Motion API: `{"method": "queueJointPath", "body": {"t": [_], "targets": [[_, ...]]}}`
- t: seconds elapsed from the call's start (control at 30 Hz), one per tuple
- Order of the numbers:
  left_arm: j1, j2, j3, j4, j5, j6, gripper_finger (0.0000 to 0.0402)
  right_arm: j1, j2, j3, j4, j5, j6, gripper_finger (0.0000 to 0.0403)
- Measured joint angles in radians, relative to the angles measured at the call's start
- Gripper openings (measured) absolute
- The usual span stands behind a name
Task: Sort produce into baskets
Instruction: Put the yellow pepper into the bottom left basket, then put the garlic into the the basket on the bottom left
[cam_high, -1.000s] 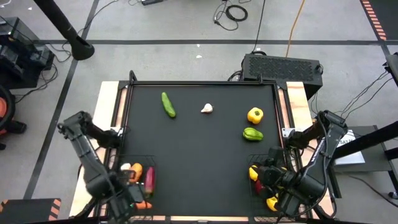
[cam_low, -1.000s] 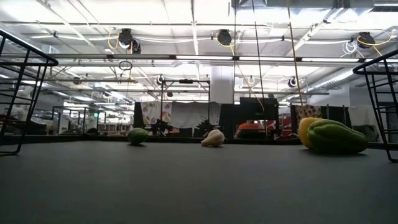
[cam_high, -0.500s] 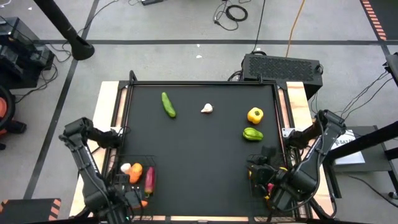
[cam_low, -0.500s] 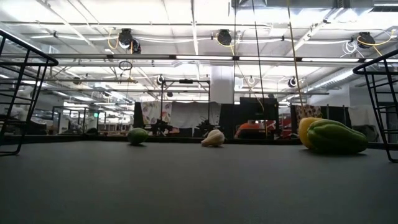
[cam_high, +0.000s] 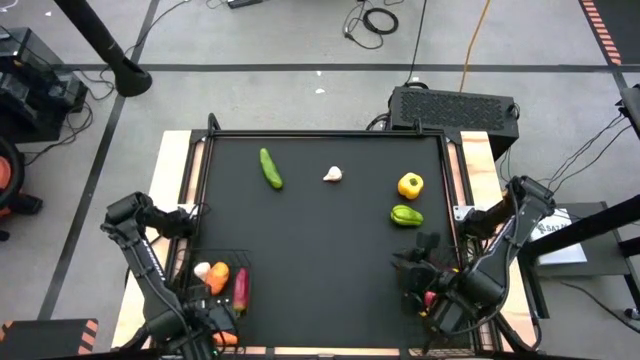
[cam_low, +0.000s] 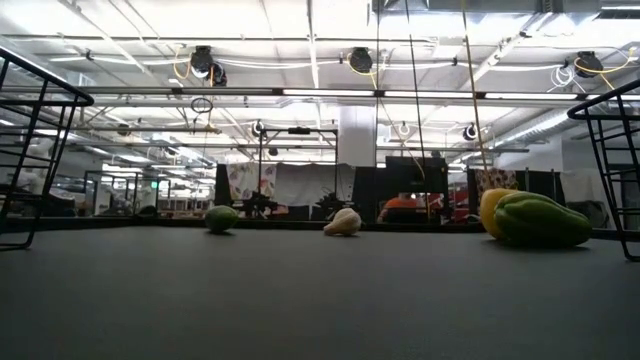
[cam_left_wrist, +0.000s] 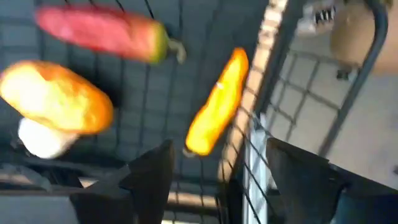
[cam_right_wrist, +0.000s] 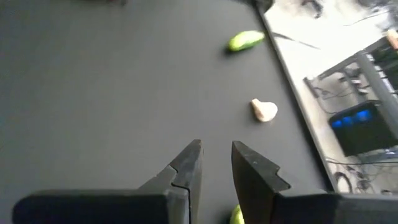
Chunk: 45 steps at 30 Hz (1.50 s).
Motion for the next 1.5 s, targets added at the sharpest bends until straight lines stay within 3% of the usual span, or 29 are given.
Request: {"method": "queueJointPath", "body": {"t": [0.13,0.3,0.43,0.57,0.7,0.87,1.1,1.5], "targets": [[0.016,0.0,0.0,-0.018,-0.197,0.016,0.0242,-0.061,0.0,0.0,0.036,0.036,-0.071,0.008],[0.047,0.0,0.002,-0.089,-0.523,0.092,0.0222,-0.238,0.0,0.0,0.128,0.016,-0.325,0.0102],[0.093,0.0,0.002,-0.129,-0.795,0.262,0.0206,-0.449,0.0,0.0,0.264,-0.142,-0.601,0.013],[0.15,0.0,0.008,-0.139,-0.968,0.325,0.0191,-0.655,0.001,0.0,0.465,-0.408,-0.908,0.0158],[0.191,-0.001,0.01,-0.152,-0.952,0.348,0.0176,-0.828,0.028,-0.011,0.62,-0.608,-1.128,0.019],[0.191,-0.005,0.01,-0.19,-0.98,0.349,0.0159,-1.008,0.122,-0.018,0.683,-0.761,-1.242,0.0258],[0.192,-0.036,0.01,-0.19,-1.027,0.339,0.0137,-1.119,0.3,-0.019,0.716,-0.788,-1.393,0.0327],[0.192,-0.037,0.01,-0.191,-1.034,0.315,0.0132,-1.196,0.405,-0.019,0.746,-0.775,-1.357,0.0334]]}}
